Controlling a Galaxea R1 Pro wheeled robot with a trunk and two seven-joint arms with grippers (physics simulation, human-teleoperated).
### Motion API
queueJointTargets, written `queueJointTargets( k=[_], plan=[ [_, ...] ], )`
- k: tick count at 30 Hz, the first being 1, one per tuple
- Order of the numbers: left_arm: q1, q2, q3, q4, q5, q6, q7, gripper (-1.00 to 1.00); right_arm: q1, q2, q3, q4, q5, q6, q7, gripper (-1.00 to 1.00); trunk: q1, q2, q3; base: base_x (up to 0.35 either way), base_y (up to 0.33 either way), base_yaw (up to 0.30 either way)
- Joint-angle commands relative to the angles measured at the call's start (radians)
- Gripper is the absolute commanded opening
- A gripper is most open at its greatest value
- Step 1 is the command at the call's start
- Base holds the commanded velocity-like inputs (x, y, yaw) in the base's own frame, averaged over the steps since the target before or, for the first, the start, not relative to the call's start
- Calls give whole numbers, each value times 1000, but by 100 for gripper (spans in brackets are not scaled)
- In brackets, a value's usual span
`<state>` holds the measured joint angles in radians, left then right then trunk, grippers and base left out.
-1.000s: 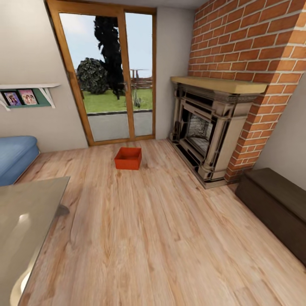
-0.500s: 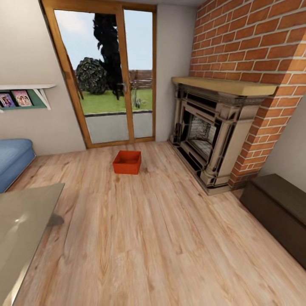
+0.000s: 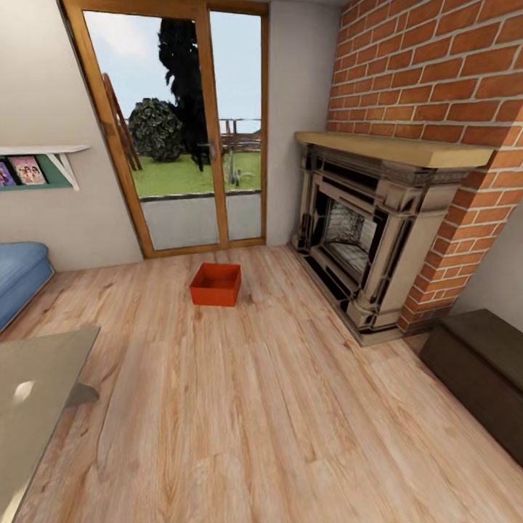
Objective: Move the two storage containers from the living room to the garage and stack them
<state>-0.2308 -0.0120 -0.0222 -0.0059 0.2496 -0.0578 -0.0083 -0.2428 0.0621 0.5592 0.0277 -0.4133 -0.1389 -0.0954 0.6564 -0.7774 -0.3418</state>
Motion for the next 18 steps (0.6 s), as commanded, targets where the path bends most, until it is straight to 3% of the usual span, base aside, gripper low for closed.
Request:
queueJointTargets(
  k=[1,18],
  plan=[
    [-1,0,-3,1,7,-4,-1,100,-1,1,8,3,-9,-5,-1,100,1,-1,-1,323,0,79],
    [-1,0,-3,1,7,-4,-1,100,-1,1,8,3,-9,-5,-1,100,1,-1,-1,323,0,250]
  ],
)
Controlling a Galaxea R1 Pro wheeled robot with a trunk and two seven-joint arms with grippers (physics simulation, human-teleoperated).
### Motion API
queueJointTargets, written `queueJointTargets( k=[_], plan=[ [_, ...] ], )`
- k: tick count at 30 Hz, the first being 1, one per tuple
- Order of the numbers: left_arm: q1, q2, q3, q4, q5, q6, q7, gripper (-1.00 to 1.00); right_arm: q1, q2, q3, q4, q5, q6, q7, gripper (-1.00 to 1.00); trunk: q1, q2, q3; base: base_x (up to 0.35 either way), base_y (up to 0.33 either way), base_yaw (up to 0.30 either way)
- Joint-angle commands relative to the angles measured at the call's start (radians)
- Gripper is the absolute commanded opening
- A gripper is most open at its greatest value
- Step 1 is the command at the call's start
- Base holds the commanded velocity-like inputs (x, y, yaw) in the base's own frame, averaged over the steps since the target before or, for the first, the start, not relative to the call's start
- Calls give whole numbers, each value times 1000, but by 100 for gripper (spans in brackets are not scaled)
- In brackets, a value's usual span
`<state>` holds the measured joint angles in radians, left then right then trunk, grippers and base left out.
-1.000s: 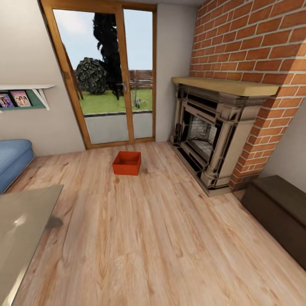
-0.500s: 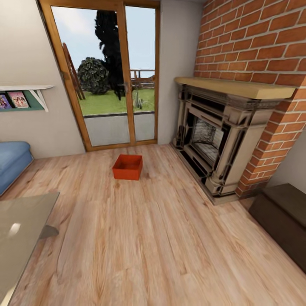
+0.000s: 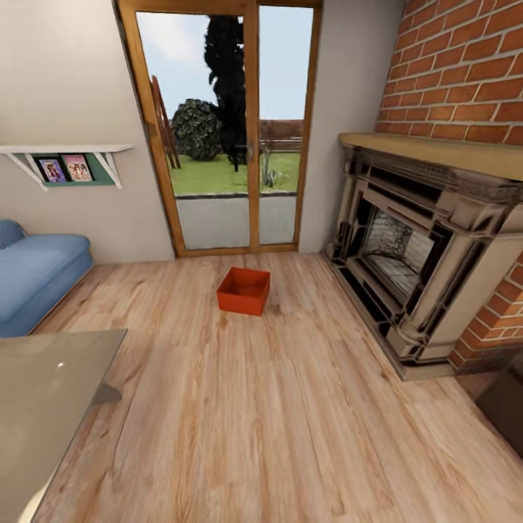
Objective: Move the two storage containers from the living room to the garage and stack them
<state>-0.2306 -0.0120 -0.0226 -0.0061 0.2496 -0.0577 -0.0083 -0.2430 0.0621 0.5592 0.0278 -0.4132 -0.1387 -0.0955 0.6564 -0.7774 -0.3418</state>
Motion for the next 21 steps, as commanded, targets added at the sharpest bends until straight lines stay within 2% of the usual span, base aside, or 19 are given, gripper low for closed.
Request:
queueJointTargets(
  k=[1,14,21],
  plan=[
    [-1,0,-3,2,8,-4,-1,100,-1,1,8,3,-9,-6,-1,100,1,-1,-1,323,0,269],
    [-1,0,-2,2,7,-4,-1,100,-1,1,8,3,-9,-6,-1,100,1,-1,-1,323,0,262],
    [-1,1,-2,2,7,-4,-1,100,-1,1,8,3,-9,-6,-1,100,1,-1,-1,323,0,65]
  ],
)
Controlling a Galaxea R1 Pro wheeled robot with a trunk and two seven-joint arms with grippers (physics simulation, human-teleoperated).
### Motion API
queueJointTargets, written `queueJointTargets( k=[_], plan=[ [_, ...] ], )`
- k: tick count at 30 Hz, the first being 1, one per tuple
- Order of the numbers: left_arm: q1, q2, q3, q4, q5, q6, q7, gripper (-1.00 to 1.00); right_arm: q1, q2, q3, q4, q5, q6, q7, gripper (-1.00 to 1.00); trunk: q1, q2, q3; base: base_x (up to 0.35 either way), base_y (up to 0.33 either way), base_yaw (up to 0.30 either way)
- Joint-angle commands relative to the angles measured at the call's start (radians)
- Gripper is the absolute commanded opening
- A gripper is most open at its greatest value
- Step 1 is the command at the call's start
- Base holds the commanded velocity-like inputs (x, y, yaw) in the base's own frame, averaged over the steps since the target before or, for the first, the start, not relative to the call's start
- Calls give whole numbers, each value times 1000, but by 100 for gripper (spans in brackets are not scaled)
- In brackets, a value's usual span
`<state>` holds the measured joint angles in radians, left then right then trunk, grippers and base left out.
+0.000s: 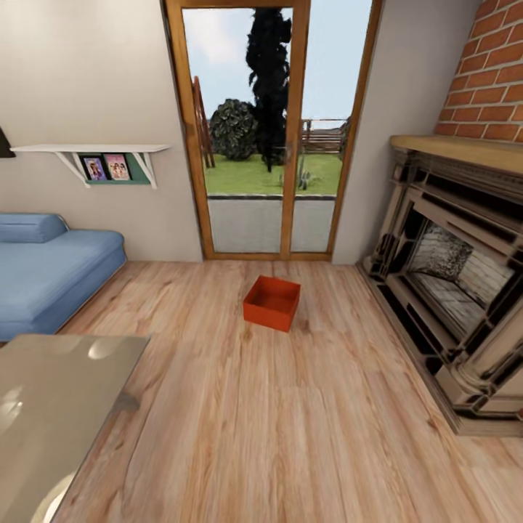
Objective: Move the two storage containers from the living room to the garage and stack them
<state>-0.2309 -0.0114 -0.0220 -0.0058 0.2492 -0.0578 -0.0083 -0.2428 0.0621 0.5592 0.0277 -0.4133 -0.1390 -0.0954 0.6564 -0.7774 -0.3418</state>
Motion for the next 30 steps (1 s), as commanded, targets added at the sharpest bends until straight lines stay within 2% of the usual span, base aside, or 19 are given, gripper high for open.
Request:
queueJointTargets(
  k=[1,30],
  plan=[
    [-1,-1,-3,1,8,-4,-1,100,-1,1,8,3,-8,-5,-1,100,1,-1,-1,323,0,5],
    [-1,1,-3,1,9,-4,-1,100,-1,1,8,3,-8,-5,-1,100,1,-1,-1,323,0,0]
  ],
)
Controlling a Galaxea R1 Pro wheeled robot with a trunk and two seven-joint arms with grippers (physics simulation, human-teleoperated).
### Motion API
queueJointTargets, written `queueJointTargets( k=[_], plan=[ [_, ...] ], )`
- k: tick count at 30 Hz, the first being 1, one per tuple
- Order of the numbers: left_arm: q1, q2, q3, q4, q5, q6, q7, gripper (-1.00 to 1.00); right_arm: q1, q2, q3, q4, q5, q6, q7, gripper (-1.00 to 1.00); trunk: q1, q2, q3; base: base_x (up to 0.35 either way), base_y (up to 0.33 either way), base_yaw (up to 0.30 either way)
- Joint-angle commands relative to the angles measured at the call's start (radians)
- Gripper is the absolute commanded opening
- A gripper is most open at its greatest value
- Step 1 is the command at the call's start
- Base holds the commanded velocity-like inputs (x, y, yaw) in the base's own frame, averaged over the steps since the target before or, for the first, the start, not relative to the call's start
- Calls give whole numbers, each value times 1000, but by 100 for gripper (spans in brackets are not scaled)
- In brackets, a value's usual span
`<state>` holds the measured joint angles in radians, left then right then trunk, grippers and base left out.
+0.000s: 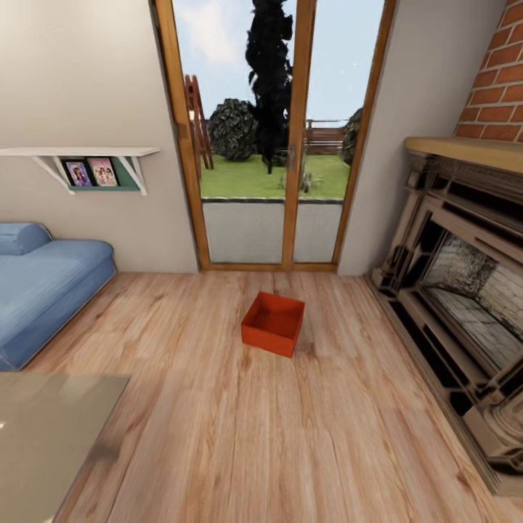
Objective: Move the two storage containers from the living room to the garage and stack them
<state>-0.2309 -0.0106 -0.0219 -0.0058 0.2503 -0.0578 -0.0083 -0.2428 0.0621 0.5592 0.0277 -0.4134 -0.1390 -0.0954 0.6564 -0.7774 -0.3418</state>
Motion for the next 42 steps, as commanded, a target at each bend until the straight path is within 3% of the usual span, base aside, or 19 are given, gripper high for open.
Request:
queueJointTargets(
  k=[1,20,31,42],
  plan=[
    [-1,0,-3,1,7,-4,-1,100,-1,1,8,3,-8,-5,-1,100,1,-1,-1,323,0,0],
    [-1,2,-3,1,7,-7,-1,100,-1,1,8,3,-8,-5,-1,100,1,-1,-1,318,0,0],
    [-1,3,-3,1,7,-12,0,100,-1,1,8,3,-8,-5,-1,100,1,-1,-1,84,6,0],
    [-1,3,-3,1,7,-12,-1,100,-1,1,8,3,-8,-5,-1,100,1,-1,-1,276,124,0]
  ],
)
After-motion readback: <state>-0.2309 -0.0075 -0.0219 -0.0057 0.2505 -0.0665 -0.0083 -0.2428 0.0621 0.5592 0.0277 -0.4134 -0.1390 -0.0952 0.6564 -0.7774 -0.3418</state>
